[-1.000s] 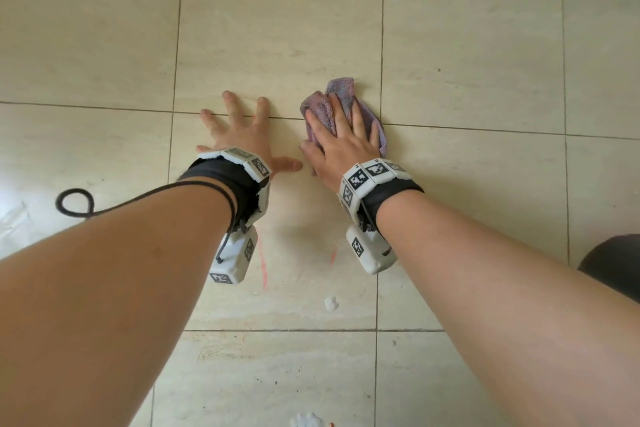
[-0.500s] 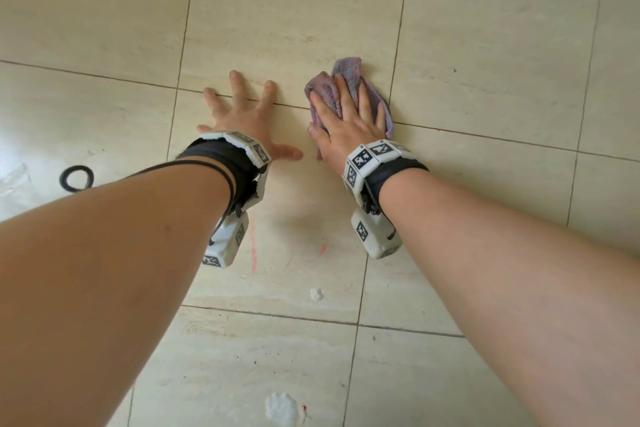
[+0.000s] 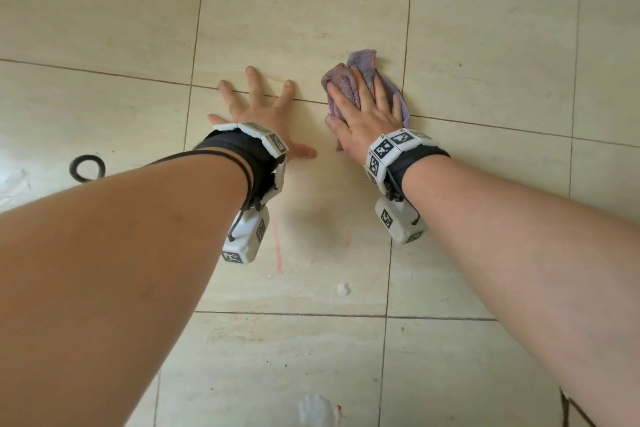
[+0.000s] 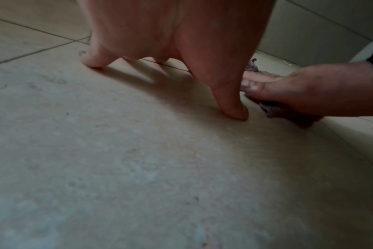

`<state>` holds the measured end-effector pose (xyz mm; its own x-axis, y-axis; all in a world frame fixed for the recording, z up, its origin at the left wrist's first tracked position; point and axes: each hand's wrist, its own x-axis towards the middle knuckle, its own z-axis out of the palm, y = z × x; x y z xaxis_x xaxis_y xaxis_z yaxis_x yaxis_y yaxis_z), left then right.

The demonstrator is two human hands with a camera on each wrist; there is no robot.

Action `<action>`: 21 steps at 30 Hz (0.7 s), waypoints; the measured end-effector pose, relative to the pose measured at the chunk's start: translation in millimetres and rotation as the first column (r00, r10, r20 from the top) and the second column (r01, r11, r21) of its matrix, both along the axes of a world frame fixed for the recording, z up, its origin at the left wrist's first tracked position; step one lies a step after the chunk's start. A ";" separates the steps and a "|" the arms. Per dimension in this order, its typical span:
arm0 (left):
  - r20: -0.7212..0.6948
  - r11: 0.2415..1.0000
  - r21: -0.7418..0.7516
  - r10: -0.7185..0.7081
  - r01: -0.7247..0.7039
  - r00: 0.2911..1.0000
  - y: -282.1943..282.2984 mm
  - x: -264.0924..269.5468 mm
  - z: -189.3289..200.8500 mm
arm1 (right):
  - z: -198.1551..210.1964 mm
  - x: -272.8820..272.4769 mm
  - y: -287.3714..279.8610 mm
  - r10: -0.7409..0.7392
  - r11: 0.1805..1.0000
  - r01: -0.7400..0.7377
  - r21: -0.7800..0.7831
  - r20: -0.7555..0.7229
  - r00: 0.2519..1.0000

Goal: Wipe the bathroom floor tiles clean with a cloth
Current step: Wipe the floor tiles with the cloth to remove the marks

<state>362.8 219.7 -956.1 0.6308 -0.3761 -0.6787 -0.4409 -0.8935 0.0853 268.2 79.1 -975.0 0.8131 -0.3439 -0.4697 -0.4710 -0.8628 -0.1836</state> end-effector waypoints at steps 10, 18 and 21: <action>0.059 0.985 -0.033 -0.166 0.168 0.984 11.5 10.6 -10.7 | 10.6 -22.5 58.0 -0.294 0.954 0.297 0.022 -0.088 0.952; 0.138 0.905 -0.144 -0.382 0.400 0.914 61.8 46.6 -4.6 | 16.3 -35.8 134.3 -0.459 0.876 0.479 0.052 -0.213 0.863; 0.157 0.907 -0.142 -0.375 0.397 0.914 93.4 62.1 -9.2 | 18.7 -35.5 157.7 -0.519 0.842 0.537 0.056 -0.190 0.833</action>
<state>424.9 313.1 -965.3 0.4876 -0.7080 -0.5108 -0.7649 -0.6285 0.1409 232.7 236.8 -956.3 0.4315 -0.6416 -0.6342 -0.8798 -0.4546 -0.1387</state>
